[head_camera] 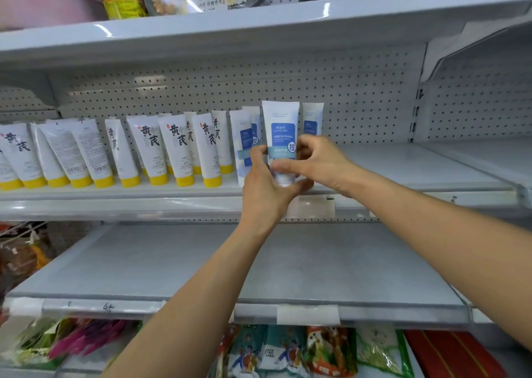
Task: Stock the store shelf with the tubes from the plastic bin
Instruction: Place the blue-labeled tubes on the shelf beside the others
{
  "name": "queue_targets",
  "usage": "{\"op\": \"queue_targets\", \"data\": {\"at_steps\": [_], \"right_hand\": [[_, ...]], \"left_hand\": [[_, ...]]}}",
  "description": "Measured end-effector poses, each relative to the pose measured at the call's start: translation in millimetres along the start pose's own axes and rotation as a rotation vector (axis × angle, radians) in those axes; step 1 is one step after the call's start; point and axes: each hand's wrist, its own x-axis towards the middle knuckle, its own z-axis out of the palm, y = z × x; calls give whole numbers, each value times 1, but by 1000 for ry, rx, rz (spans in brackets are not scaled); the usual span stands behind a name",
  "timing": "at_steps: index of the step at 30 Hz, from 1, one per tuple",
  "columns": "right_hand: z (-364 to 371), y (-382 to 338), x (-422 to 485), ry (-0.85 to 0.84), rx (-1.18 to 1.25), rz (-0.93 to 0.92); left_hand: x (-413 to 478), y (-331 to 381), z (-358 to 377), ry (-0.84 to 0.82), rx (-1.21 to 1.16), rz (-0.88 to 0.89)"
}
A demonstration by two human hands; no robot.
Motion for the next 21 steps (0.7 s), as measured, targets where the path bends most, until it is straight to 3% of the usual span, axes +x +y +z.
{"op": "queue_targets", "data": {"at_steps": [7, 16, 21], "right_hand": [[-7, -7, -2, 6, -52, 53], [-30, 10, 13, 126, -255, 90], [-29, 24, 21, 121, -285, 139]], "left_hand": [[-7, 2, 6, -28, 101, 10], [-1, -1, -15, -103, 480, 59], [2, -3, -16, -152, 518, 31]]}}
